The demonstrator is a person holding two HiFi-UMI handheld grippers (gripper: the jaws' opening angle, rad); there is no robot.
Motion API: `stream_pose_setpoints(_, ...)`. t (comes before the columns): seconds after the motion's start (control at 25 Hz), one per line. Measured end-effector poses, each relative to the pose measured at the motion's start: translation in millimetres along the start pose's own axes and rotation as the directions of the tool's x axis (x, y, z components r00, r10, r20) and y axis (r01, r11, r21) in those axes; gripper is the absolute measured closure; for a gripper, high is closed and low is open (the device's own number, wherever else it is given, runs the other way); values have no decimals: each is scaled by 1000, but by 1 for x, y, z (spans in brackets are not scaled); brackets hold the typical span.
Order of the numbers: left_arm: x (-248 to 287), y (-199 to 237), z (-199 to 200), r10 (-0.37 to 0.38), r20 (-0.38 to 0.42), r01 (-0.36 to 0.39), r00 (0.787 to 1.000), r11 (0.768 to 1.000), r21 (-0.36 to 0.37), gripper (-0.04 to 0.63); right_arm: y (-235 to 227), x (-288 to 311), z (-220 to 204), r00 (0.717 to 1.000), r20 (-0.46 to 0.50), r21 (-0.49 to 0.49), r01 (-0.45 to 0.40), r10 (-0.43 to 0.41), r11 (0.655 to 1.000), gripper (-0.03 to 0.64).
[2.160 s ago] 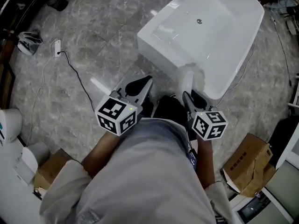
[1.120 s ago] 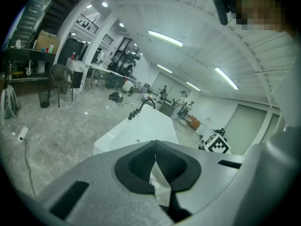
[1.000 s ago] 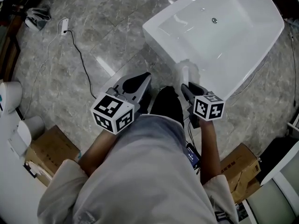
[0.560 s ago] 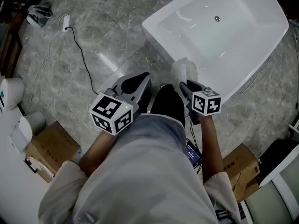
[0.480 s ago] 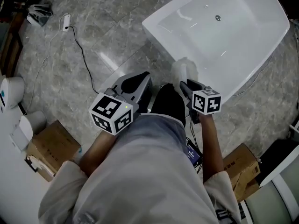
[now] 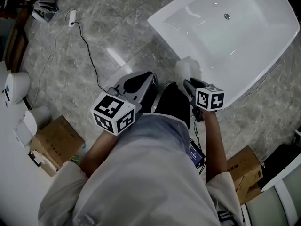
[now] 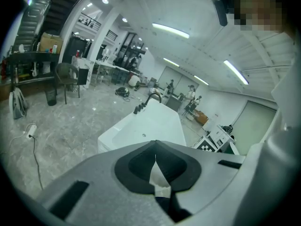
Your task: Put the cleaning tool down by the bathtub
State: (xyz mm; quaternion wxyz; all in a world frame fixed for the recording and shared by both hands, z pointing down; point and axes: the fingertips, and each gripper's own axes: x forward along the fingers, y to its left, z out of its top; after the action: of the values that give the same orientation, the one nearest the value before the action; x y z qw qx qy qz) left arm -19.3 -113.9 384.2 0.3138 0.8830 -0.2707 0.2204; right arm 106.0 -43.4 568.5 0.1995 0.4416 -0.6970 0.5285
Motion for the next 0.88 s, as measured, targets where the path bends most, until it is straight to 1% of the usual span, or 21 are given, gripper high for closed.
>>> stream_pose_setpoints(0.36, 9, -2, 2, 34, -21, -34, 999, 999, -4, 591, -21, 11, 7, 999, -31, 18, -33, 33, 999, 512)
stream_pose_setpoints(0.88, 14, 10, -6, 112, -46, -114, 993, 993, -39, 591, -46, 38, 15, 991, -104, 27, -83, 85, 996, 512)
